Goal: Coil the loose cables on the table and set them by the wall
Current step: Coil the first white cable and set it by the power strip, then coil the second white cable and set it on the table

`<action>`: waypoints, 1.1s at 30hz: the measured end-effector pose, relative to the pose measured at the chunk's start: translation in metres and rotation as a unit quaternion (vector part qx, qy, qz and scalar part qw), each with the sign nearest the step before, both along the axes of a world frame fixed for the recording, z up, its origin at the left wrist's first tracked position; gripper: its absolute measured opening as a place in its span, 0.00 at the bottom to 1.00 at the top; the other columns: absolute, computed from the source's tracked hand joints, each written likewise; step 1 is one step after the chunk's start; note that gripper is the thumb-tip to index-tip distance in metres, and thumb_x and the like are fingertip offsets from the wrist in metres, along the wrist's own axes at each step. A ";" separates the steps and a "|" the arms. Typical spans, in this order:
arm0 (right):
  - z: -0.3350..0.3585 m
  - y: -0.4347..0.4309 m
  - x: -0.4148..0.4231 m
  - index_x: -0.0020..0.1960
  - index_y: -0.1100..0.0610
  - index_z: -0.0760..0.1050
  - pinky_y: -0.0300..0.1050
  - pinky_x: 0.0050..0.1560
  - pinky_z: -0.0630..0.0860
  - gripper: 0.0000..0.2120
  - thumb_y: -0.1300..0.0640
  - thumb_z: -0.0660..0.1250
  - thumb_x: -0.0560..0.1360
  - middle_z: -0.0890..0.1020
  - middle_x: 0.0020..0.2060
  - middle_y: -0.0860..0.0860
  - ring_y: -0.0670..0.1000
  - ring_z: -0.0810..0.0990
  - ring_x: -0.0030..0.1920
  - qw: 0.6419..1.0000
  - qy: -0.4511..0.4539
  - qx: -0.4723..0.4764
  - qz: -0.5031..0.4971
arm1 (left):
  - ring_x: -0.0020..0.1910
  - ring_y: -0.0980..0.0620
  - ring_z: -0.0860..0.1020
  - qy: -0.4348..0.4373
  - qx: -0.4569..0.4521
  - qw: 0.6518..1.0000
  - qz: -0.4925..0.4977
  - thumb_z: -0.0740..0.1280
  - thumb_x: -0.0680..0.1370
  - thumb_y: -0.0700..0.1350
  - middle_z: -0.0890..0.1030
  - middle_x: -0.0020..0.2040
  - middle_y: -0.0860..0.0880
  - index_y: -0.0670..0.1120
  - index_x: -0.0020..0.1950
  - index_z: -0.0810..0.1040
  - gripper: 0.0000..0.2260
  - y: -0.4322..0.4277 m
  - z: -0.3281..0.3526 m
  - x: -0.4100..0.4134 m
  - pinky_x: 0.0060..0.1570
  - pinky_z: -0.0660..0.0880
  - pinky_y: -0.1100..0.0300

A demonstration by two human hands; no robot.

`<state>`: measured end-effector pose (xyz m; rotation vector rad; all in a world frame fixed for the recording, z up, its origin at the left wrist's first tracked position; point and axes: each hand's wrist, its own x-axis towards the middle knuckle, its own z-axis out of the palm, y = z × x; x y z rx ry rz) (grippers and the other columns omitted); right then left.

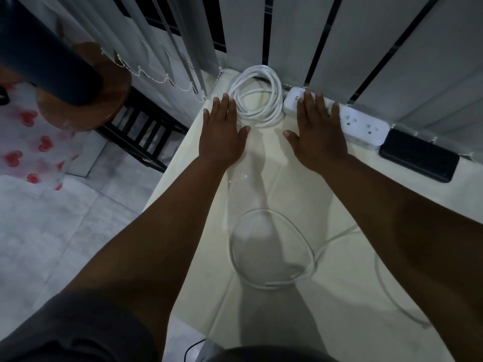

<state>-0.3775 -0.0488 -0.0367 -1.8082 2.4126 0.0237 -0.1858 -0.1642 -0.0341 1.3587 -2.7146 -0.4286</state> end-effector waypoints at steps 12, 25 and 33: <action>0.007 0.080 0.069 0.78 0.63 0.57 0.64 0.77 0.51 0.32 0.45 0.55 0.81 0.57 0.79 0.61 0.61 0.53 0.79 0.998 -0.068 0.002 -0.018 | 0.76 0.38 0.58 -0.038 0.002 0.994 -0.103 0.60 0.79 0.42 0.61 0.77 0.38 0.38 0.74 0.64 0.23 0.079 -0.012 0.041 0.74 0.52 0.44; 0.014 0.275 0.152 0.57 0.62 0.79 0.57 0.63 0.73 0.21 0.46 0.67 0.74 0.80 0.59 0.61 0.63 0.78 0.59 0.996 -0.081 0.030 -0.023 | 0.51 0.35 0.79 0.049 -0.089 0.987 -0.128 0.66 0.74 0.38 0.81 0.54 0.36 0.37 0.52 0.81 0.10 0.187 -0.015 0.189 0.52 0.76 0.47; 0.013 0.349 0.202 0.55 0.60 0.79 0.55 0.55 0.74 0.26 0.39 0.68 0.70 0.81 0.51 0.56 0.60 0.78 0.51 0.996 -0.088 -0.020 -0.008 | 0.51 0.38 0.76 0.026 -0.055 0.985 -0.161 0.65 0.75 0.45 0.80 0.56 0.42 0.42 0.54 0.80 0.11 0.269 -0.009 0.242 0.46 0.75 0.49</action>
